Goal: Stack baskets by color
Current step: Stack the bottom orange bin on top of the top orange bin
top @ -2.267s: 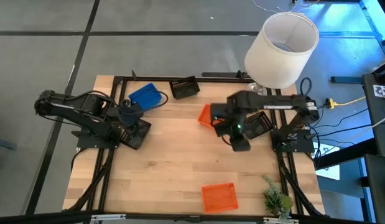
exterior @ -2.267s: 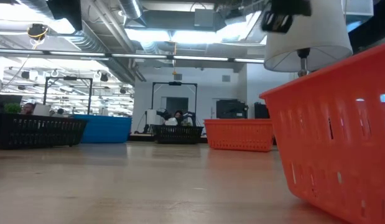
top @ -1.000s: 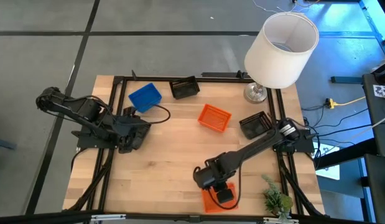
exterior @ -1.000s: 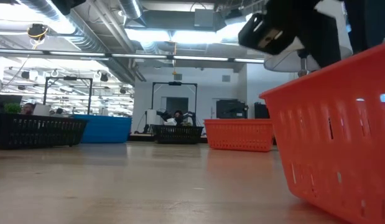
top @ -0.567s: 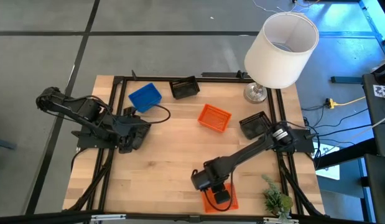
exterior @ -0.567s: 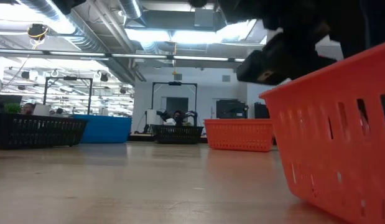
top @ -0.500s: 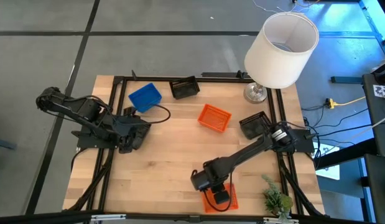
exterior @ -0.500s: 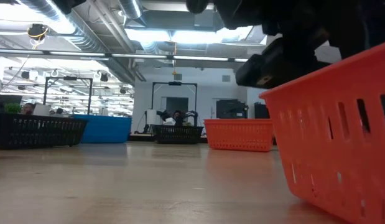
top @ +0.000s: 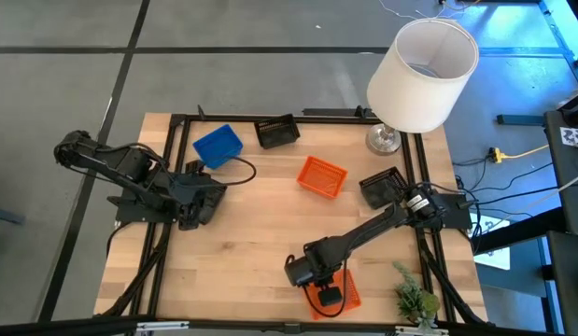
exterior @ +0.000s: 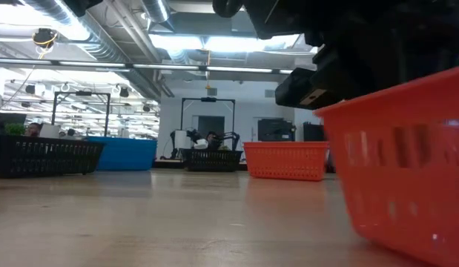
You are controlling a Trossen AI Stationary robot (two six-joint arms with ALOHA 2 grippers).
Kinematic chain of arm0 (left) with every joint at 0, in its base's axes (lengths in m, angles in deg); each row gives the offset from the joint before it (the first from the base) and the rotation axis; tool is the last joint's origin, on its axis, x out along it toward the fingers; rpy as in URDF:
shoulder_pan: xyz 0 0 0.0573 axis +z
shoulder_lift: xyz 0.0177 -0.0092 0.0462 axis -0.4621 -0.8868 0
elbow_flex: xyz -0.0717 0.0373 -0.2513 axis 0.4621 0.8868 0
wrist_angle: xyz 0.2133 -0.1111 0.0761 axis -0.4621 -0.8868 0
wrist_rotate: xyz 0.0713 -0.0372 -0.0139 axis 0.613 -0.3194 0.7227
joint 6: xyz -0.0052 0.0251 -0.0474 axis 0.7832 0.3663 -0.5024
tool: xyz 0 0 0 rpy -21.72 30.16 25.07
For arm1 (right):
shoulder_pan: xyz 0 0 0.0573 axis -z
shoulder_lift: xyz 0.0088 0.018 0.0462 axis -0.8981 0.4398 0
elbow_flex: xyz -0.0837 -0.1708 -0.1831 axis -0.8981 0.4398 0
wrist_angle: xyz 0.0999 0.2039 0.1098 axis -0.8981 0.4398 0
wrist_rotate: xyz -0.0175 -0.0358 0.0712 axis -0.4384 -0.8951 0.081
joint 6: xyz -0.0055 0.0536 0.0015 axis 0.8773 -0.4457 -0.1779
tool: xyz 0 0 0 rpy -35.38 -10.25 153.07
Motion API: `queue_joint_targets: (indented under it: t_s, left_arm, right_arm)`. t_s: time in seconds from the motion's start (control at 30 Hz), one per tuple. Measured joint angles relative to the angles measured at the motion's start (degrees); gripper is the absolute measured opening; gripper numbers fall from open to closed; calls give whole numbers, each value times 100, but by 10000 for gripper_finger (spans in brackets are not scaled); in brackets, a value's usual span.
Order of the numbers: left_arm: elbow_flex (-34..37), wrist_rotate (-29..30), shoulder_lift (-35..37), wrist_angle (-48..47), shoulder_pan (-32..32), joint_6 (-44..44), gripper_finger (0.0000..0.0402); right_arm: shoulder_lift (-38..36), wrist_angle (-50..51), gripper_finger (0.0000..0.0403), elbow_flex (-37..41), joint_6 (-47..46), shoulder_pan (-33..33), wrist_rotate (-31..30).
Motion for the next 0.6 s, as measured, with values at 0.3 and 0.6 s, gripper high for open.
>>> queue_joint_targets:
  t_s: [0.3,0.6]
  left_arm:
    - [0,0,0,-4,0,16,0]
    - [0,-2,1,-13,0,19,0]
  right_arm:
    - [-47,645,4,-412,-323,270,-7]
    - [-65,2183,2,-2006,-122,779,-804]
